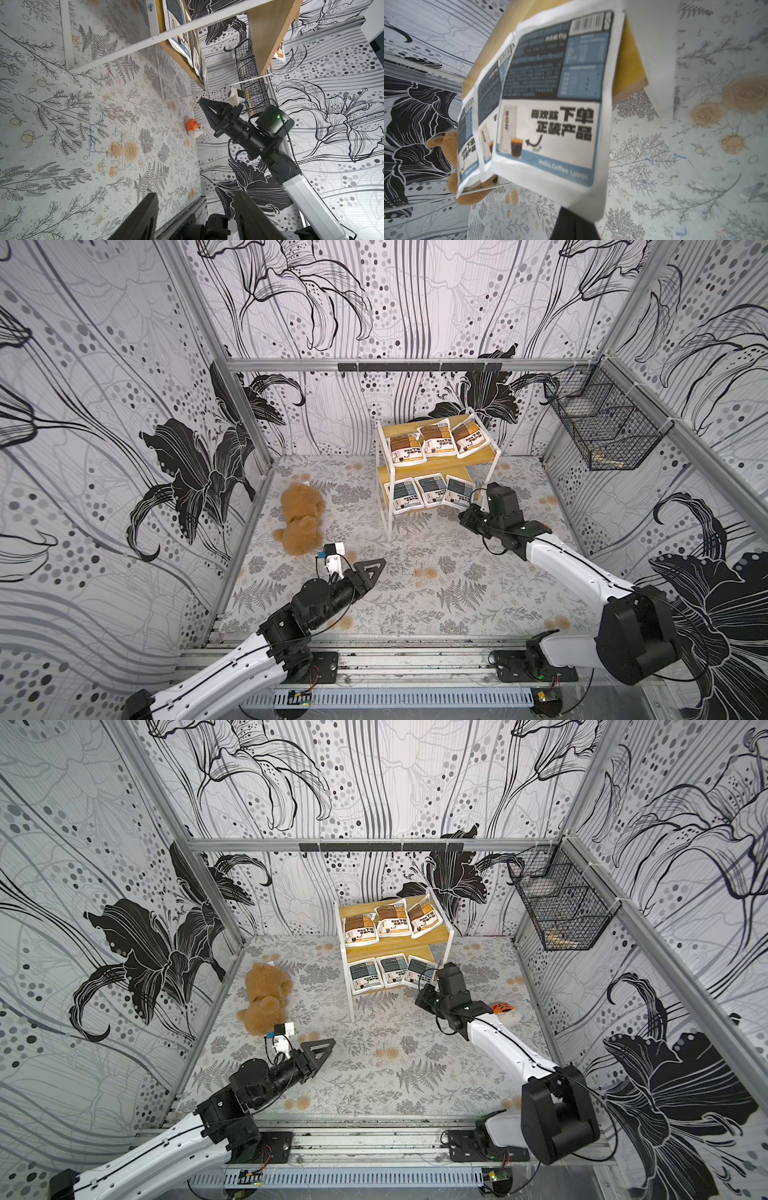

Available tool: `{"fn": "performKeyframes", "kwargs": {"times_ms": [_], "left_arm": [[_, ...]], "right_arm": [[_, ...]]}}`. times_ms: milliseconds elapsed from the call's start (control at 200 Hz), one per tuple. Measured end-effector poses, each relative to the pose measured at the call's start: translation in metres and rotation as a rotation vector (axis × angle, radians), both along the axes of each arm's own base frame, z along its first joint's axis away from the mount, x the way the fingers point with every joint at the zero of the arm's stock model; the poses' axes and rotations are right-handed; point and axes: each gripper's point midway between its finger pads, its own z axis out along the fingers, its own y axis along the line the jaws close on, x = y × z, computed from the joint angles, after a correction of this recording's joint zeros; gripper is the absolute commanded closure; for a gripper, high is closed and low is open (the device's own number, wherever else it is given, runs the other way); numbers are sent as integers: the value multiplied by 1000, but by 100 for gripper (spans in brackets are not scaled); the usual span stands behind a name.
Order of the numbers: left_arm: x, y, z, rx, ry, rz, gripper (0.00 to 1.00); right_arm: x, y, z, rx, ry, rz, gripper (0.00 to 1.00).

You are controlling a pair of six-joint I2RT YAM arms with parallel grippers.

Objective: Place the bagged coffee beans on the shelf by color
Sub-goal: Place the bagged coffee beans on the shelf.

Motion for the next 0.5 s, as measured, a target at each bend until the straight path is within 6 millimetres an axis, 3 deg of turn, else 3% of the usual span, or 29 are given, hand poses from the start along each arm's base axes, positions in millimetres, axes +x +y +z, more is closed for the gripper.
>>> {"fn": "performKeyframes", "kwargs": {"times_ms": [285, 496], "left_arm": [[0, 3, 0, 1, -1, 10, 37], [-3, 8, -2, 12, 6, 17, 37]], "right_arm": [[31, -8, 9, -23, -24, -30, 98], [40, -9, 14, -30, -39, -42, 97]]}}
